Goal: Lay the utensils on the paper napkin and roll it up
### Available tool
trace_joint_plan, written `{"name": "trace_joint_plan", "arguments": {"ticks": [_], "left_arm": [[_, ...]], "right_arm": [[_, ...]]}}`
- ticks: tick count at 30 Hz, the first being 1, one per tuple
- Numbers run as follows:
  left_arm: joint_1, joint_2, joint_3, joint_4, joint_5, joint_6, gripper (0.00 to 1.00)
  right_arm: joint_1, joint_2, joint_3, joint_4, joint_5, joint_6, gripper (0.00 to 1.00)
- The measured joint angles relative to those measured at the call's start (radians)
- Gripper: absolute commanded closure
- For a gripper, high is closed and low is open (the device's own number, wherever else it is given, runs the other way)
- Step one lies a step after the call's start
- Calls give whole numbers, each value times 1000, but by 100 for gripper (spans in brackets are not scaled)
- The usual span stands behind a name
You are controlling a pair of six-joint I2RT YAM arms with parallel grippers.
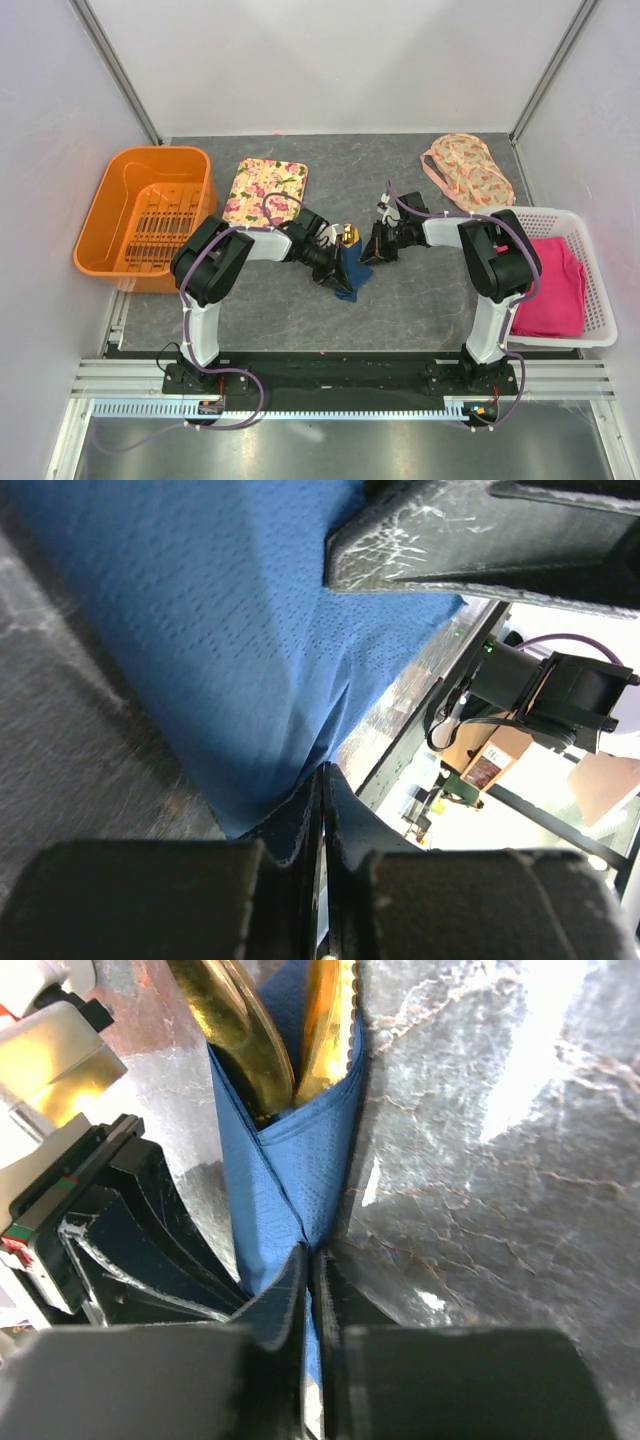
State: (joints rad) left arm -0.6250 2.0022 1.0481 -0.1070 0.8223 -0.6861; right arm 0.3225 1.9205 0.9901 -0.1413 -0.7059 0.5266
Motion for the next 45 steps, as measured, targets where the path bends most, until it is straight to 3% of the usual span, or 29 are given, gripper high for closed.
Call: {"name": "trace_joint_plan", "arguments": {"ticks": [6, 9, 15, 26, 37, 45], "left_arm": [[4, -40, -48, 72, 0, -1, 71], [15, -75, -74, 122, -2, -2, 71], [41, -125, -80, 232, -10, -27, 75], [33, -116, -146, 248, -6, -57, 85], [28, -50, -127, 179, 16, -66, 85], [4, -129, -125, 192, 43, -43, 84]], "right_arm": [[0, 15, 2, 17, -24, 0, 100], [0, 20, 2, 21, -34, 0, 100], [0, 23, 2, 24, -37, 0, 100], [-8, 31, 2, 22, -46, 5, 100], [-13, 39, 5, 22, -59, 19, 100], [-13, 39, 4, 23, -59, 24, 100]]}}
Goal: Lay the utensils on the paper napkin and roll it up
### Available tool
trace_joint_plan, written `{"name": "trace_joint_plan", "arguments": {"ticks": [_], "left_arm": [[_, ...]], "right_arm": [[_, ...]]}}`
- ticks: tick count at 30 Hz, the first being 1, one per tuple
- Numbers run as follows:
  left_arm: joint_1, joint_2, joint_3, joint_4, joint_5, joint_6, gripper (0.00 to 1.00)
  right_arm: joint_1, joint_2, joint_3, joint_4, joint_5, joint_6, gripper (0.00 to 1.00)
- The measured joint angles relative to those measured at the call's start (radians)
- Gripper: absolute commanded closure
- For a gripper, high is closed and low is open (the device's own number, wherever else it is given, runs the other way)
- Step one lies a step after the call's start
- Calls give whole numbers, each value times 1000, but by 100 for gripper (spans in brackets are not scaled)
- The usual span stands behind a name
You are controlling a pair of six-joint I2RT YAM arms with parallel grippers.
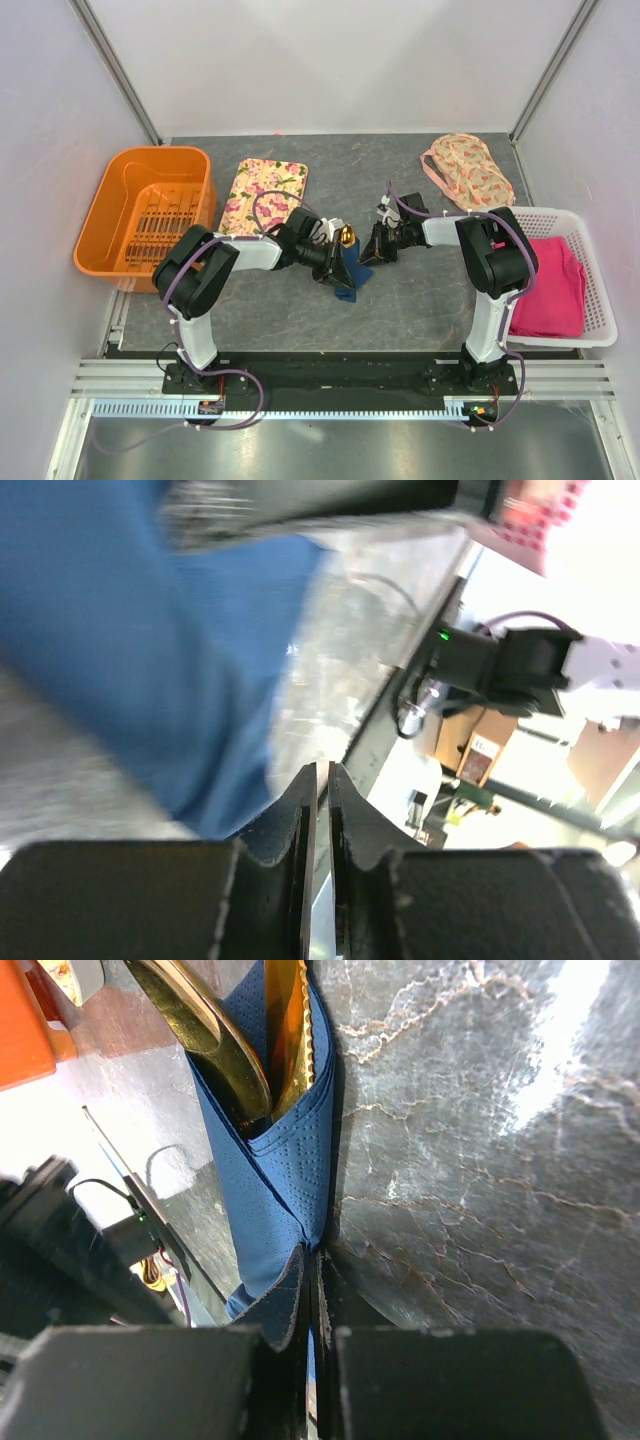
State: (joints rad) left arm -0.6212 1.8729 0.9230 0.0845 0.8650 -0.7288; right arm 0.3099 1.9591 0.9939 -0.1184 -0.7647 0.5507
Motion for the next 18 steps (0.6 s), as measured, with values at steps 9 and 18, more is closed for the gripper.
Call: {"name": "trace_joint_plan", "arguments": {"ticks": [9, 18], "left_arm": [[-21, 79, -23, 50, -2, -37, 87], [-13, 118, -19, 45, 24, -70, 93]], "right_arm": [[0, -1, -3, 5, 0, 3, 100], [0, -3, -3, 4, 1, 5, 80]]}}
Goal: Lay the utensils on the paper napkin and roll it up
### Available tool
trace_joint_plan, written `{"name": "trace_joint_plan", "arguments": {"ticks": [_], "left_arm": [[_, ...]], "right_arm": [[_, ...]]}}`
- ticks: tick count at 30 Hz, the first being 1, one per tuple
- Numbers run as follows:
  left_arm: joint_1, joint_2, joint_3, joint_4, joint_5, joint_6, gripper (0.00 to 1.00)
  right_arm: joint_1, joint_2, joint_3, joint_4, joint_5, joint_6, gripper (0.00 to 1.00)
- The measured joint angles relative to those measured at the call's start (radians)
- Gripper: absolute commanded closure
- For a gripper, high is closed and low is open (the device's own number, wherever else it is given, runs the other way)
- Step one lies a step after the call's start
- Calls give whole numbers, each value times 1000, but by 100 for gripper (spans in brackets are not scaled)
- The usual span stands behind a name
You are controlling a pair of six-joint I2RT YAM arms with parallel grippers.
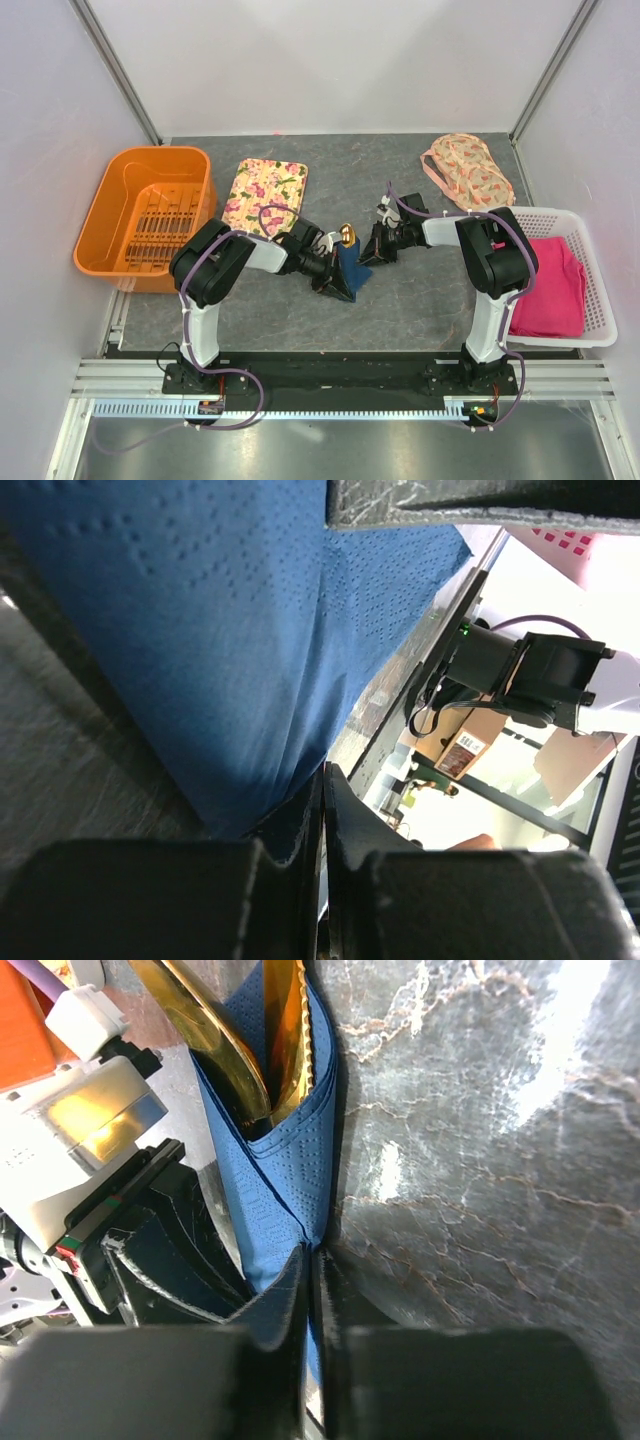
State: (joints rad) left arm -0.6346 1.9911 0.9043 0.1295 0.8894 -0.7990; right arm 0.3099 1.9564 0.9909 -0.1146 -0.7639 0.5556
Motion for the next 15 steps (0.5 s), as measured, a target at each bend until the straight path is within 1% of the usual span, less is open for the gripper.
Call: {"name": "trace_joint_plan", "arguments": {"ticks": [1, 2, 4, 5, 6, 10, 11, 15], "left_arm": [[0, 1, 0, 0, 1, -1, 93], [0, 3, 2, -1, 3, -2, 93], [0, 5, 3, -2, 5, -5, 94], [0, 6, 4, -2, 6, -5, 94], [0, 7, 5, -3, 7, -5, 94], [2, 10, 8, -5, 12, -5, 94], [2, 10, 8, -6, 12, -5, 94], [2, 11, 12, -13, 12, -5, 94]], "right_arm": [[0, 0, 0, -1, 1, 1, 76], [0, -2, 0, -2, -2, 5, 64], [0, -10, 2, -5, -6, 16, 53], [1, -18, 7, -13, -7, 15, 44], [2, -23, 11, -20, -3, 18, 40], [0, -33, 39, -50, -4, 21, 31], [0, -34, 46, -58, 1, 21, 27], [8, -34, 66, -83, 10, 19, 26]]}}
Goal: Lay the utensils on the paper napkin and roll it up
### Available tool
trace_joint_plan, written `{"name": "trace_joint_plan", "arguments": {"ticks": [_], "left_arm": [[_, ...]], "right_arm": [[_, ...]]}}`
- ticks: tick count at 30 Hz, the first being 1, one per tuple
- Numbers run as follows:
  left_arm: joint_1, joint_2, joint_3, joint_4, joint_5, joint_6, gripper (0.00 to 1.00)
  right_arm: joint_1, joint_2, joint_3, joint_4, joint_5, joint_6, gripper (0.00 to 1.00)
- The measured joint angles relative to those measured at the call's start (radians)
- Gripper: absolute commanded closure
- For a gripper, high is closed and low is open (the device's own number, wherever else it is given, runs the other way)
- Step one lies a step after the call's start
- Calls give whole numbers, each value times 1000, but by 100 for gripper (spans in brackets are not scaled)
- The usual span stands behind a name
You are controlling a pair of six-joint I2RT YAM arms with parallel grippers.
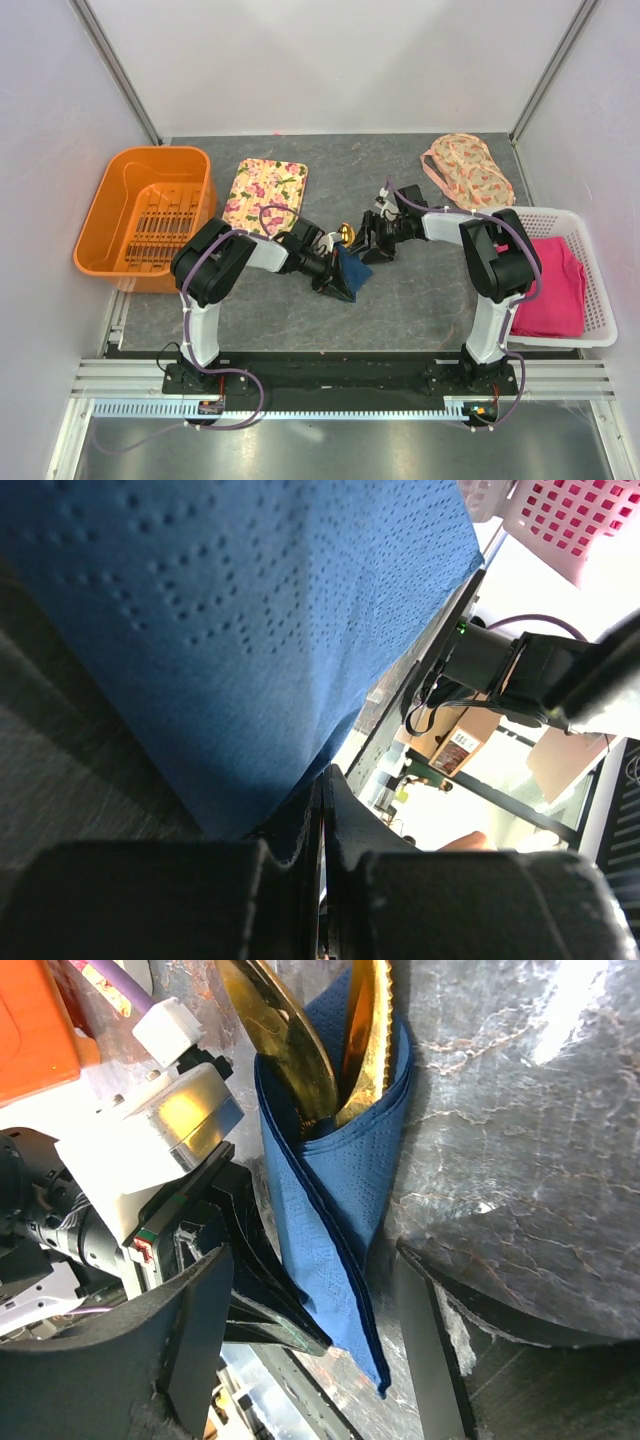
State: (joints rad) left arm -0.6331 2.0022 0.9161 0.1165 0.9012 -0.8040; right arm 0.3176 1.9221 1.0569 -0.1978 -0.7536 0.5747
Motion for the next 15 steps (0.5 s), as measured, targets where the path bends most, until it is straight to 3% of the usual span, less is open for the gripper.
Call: {"name": "trace_joint_plan", "arguments": {"ticks": [15], "left_arm": [[1, 2, 3, -6, 2, 0, 94]], "right_arm": [[65, -14, 27, -42, 138, -14, 39]]}}
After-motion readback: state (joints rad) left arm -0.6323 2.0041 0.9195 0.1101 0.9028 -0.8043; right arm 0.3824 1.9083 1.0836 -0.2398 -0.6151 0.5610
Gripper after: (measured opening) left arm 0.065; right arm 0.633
